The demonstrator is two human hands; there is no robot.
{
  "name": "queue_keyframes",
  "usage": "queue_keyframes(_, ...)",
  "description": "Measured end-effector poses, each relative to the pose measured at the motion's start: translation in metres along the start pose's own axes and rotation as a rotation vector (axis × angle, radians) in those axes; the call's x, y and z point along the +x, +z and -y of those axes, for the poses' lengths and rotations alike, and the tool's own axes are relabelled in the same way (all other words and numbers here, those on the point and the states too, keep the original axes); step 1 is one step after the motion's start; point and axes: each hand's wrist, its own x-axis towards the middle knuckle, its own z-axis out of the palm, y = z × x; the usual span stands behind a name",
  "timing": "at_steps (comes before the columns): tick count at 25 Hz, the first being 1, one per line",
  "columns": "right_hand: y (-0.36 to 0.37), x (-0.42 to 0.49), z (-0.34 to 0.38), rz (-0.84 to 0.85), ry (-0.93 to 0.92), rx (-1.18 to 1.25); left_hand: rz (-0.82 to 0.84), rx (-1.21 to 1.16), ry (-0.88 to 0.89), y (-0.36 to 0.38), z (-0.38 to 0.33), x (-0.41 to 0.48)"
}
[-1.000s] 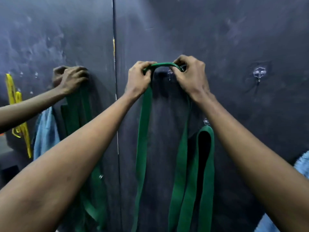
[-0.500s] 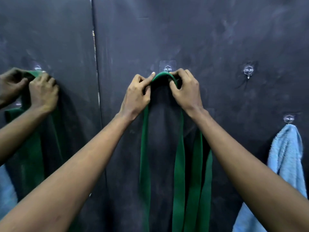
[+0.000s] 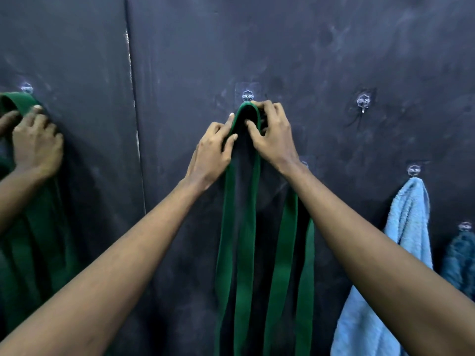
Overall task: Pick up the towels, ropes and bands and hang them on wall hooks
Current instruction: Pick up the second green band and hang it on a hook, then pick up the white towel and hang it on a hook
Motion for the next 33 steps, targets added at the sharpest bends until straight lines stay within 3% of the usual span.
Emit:
queue_keyframes(8,-0.011,-0.023,-0.004,0.121,0.064,-0.017,0.114,-0.019,-0.107,-0.006,-0.010,-0.010)
queue_keyframes(11,-0.032,-0.051,-0.005,0.161,0.131,-0.007,0.021,-0.008,-0.187,-0.014,-0.032,-0.031)
queue_keyframes(13,-0.056,-0.072,-0.012,0.200,0.153,-0.030,0.041,0.087,-0.038,-0.016,-0.054,-0.056)
queue_keyframes(15,-0.086,-0.092,-0.021,0.205,0.158,-0.067,0.201,0.102,0.106,-0.009,-0.082,-0.078)
queue_keyframes(18,-0.140,-0.117,-0.039,0.106,0.171,-0.113,0.392,0.038,0.125,0.022,-0.123,-0.093)
queue_keyframes(23,-0.256,-0.154,-0.077,0.080,0.303,-0.350,0.482,-0.167,0.180,0.104,-0.189,-0.089)
queue_keyframes(27,-0.381,-0.215,-0.113,0.180,0.515,-0.653,0.664,-0.348,0.252,0.198,-0.251,-0.100)
queue_keyframes(33,-0.578,-0.312,-0.092,0.274,1.096,-1.025,0.933,-0.558,0.408,0.320,-0.374,-0.127)
